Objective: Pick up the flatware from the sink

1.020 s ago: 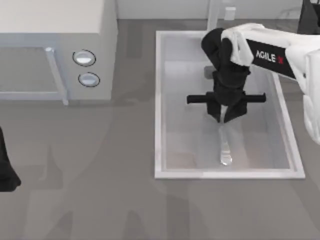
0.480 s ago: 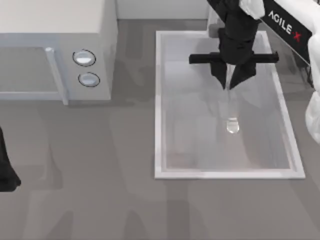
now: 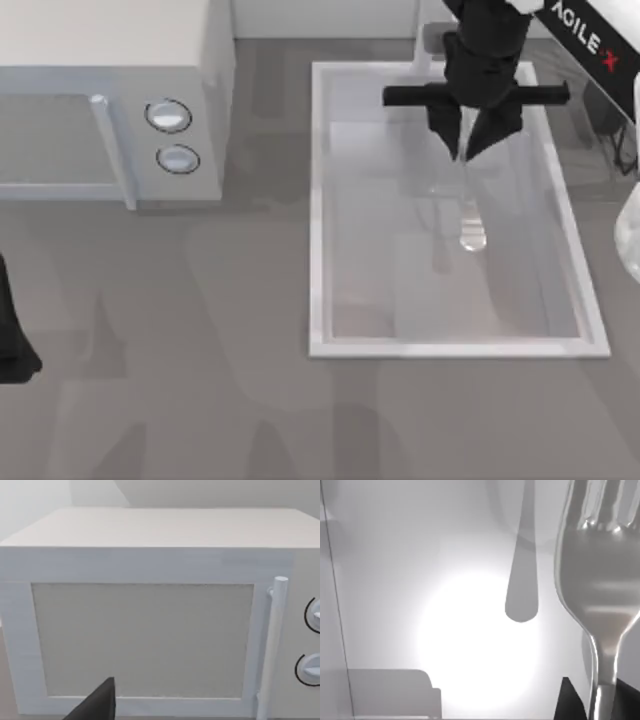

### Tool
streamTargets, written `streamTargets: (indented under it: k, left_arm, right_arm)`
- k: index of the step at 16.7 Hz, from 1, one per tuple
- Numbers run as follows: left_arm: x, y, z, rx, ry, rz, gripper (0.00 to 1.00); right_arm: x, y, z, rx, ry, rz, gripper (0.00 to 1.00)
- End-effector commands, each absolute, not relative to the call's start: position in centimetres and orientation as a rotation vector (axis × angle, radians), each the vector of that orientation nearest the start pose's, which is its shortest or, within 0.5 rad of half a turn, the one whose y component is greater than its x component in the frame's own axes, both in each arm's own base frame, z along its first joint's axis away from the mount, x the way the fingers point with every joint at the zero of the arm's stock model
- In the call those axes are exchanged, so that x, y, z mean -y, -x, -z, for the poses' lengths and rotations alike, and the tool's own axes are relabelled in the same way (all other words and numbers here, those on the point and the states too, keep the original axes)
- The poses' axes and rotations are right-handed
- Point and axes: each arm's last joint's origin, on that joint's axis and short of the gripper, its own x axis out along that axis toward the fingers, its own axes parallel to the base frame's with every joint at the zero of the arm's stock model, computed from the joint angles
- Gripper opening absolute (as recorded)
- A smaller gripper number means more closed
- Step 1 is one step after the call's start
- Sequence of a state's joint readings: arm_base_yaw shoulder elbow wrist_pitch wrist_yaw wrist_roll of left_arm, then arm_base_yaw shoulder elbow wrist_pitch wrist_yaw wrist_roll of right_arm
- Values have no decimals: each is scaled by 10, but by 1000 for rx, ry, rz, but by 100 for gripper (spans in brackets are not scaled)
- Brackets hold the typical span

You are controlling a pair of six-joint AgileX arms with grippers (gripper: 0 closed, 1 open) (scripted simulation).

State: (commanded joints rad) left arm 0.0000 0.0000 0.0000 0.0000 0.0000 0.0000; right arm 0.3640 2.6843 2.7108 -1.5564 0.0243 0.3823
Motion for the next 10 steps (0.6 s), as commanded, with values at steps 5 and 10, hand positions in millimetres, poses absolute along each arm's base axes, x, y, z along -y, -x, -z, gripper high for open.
streamTargets:
  k: [5,10]
  left_arm:
    - [1,-106,-160,0,0,0,100]
    - [1,-106,-160,0,0,0,100]
  right_arm:
    - [-154,-469,-213,-1516,-6,1,0]
    - [-84,-433,-246,-1554,1,10,0]
